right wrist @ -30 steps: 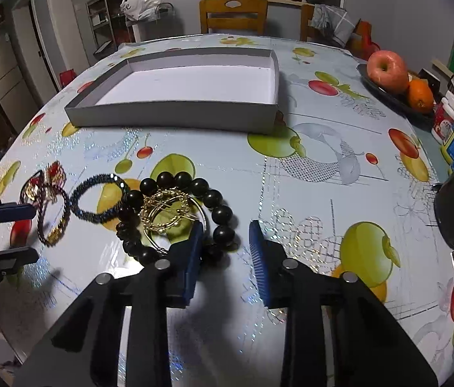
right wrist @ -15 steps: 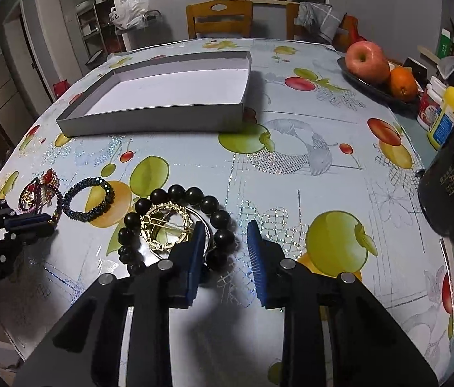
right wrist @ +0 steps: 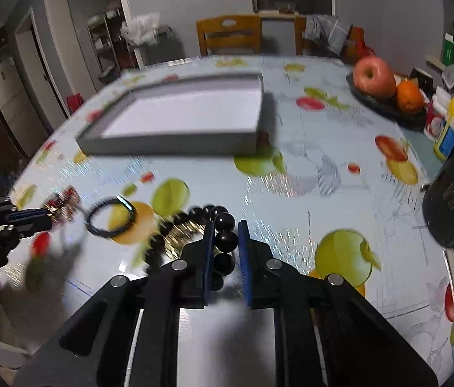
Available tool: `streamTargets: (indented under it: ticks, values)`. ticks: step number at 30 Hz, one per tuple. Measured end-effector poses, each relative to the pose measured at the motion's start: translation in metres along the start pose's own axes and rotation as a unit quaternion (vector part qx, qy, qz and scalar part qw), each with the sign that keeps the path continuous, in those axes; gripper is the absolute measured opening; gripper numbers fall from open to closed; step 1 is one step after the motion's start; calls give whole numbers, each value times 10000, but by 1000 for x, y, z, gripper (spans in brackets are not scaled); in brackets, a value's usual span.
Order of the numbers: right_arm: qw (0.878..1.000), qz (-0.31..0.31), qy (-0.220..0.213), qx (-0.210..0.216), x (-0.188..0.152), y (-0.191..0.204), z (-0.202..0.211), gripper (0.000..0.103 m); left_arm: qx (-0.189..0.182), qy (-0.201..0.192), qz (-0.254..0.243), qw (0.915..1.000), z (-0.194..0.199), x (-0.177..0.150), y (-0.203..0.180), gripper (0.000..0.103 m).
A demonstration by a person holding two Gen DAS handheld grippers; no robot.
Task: Organize jewelry
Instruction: 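Grasp the brown bead bracelet with the left tool while the right tool lifts the black bracelet, then drop the black bracelet into the grey tray with the right tool while the left tool carries the brown one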
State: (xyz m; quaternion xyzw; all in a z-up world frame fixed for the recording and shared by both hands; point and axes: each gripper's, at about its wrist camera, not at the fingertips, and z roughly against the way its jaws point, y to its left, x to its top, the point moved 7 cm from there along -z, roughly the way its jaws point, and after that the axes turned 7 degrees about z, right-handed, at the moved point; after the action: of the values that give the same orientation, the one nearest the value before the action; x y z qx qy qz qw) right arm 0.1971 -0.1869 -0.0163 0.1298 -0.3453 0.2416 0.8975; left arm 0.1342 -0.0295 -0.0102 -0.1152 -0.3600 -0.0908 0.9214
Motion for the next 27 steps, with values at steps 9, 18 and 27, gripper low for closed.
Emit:
streamTargets:
  ticks: [9,18,27]
  values:
    - [9982,236,-522,185,41,25,34,14,-163,-329,132,9992,30,34,14,7]
    - [9959,477,-756,128,86,33,35,14,-44,-580,228,9980,34,83,44,7]
    - [9942,598,-806,393,149,54,-4,14,50,-483,499,9976,-2,123,85,7]
